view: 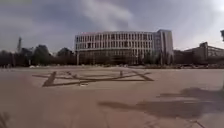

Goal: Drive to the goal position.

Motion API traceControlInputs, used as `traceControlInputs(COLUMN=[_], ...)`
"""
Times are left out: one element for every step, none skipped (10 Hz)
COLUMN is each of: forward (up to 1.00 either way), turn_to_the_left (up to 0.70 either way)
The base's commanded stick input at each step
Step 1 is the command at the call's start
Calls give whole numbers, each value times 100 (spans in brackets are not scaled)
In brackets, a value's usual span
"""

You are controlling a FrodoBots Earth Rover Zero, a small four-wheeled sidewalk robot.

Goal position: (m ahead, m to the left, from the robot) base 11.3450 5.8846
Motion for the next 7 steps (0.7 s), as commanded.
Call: traceControlInputs(forward=[100, 100, 100, 100, 100, 100, 100], turn_to_the_left=[0, 0, 0, 9, 36, 34, 0])
